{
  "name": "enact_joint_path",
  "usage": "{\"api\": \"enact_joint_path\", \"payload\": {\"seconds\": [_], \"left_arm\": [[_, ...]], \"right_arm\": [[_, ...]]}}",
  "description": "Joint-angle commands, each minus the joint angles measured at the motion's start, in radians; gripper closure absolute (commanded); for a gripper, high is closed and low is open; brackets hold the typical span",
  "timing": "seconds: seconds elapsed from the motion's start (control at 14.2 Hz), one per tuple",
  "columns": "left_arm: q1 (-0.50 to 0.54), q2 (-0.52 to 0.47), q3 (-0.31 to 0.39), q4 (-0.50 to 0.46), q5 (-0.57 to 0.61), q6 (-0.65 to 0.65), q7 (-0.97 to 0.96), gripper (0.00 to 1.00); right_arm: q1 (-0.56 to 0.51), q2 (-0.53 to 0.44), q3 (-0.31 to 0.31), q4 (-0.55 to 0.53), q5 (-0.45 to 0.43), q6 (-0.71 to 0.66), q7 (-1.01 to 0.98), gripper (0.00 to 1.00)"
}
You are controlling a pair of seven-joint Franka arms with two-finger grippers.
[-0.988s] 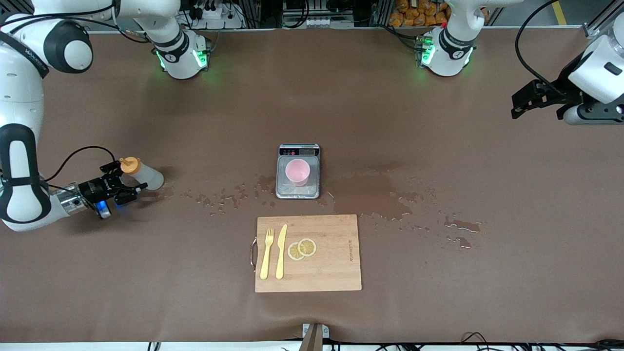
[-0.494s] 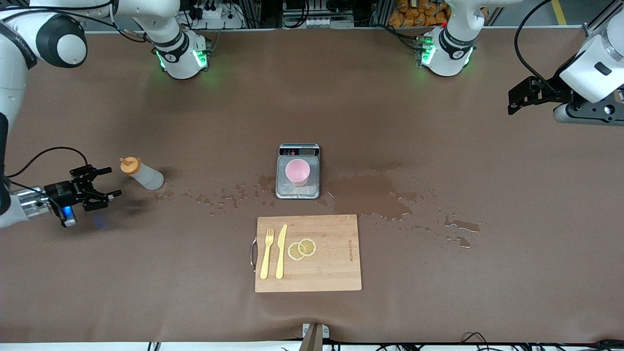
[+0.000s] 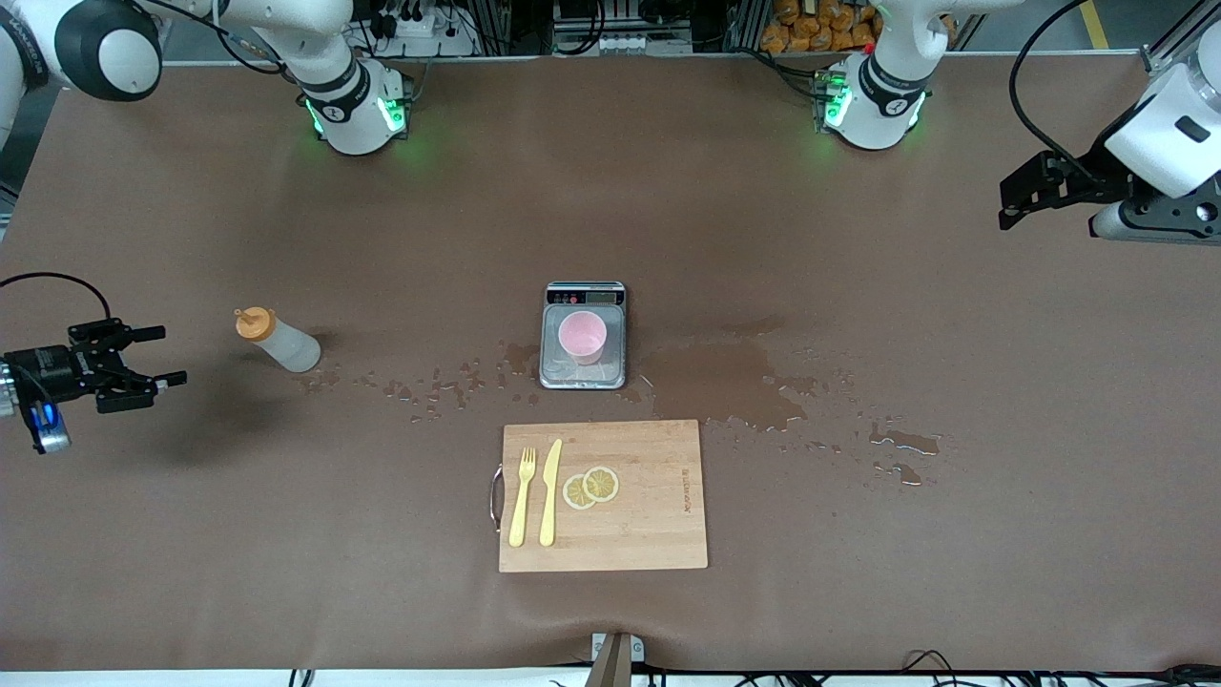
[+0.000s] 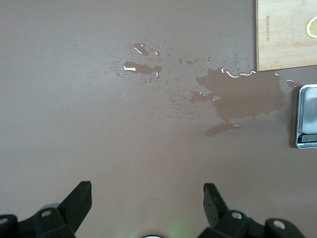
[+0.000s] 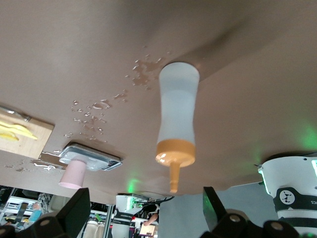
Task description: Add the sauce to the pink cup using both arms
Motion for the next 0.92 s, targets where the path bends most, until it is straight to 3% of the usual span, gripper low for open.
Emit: {"api": "enact_joint_path", "payload": {"seconds": [0.0,0.63,0.71,0.85], "left_arm": [[0.016,-0.012,-0.011,0.003,-0.010,0.003,0.012,0.00],[0.014,-0.012,-0.011,0.006,-0.007,0.003,0.004,0.00],[0.013,-0.011,-0.011,0.006,-0.004,0.003,0.004,0.00],[0.013,-0.009,-0.011,0.006,-0.007,0.003,0.007,0.00]], "right_arm": [[0.066,-0.104,0.003,-0.008,-0.023,-0.002,-0.008,0.00],[0.289,-0.317,0.007,-0.008,-0.023,0.004,0.000,0.00],[0.328,-0.343,0.003,-0.008,-0.040,0.007,0.001,0.00],[0.423,-0.381,0.007,-0.009,-0.162,0.024,0.003,0.00]]}}
